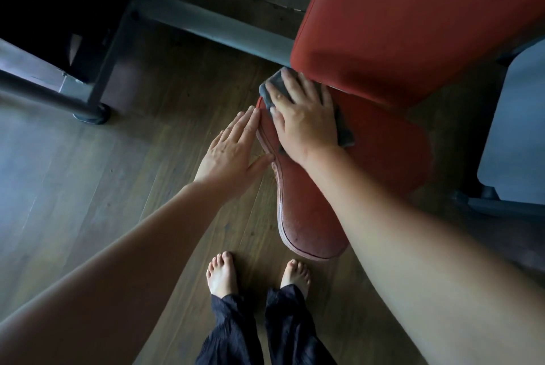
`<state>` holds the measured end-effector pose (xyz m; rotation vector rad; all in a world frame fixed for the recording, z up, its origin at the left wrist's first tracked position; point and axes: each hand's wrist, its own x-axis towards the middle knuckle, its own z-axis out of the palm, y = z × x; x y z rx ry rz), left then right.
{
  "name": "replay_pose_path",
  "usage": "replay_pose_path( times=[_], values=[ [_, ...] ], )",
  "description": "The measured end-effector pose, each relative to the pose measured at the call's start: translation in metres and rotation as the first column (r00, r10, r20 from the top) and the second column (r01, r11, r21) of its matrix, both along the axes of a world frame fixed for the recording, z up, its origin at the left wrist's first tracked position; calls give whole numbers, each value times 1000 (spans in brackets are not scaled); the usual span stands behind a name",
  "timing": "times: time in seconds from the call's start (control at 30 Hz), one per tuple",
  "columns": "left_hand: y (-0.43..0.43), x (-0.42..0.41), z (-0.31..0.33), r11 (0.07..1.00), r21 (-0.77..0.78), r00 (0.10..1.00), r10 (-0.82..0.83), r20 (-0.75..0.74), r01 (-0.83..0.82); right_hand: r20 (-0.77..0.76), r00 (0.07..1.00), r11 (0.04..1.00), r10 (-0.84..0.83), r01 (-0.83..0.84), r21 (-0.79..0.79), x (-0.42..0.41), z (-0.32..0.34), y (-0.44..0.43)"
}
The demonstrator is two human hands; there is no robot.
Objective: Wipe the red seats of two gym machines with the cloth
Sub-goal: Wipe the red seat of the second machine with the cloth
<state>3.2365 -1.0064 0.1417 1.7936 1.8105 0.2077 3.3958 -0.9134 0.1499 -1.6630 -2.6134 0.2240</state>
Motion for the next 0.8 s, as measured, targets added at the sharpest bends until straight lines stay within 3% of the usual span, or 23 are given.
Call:
replay_pose_path(
  times=[0.13, 0.4, 0.63, 0.8],
  values=[
    [0, 1, 3, 1000, -12, 1000, -3, 1, 3, -6, 999, 998, 37, -37, -42, 25, 9, -63],
    [-6, 6, 11, 1000, -19, 999, -12, -51, 11, 25, 999, 997, -24, 26, -71, 17, 4, -21],
    [-38, 14, 16, 998, -45, 998, -41, -47, 39, 55, 998, 994, 7, 0, -110, 58, 34, -144],
    [-66, 17, 11, 992, -40, 992, -119, -37, 117, 80, 997, 993, -21, 31, -115, 46, 22, -100]
  ],
)
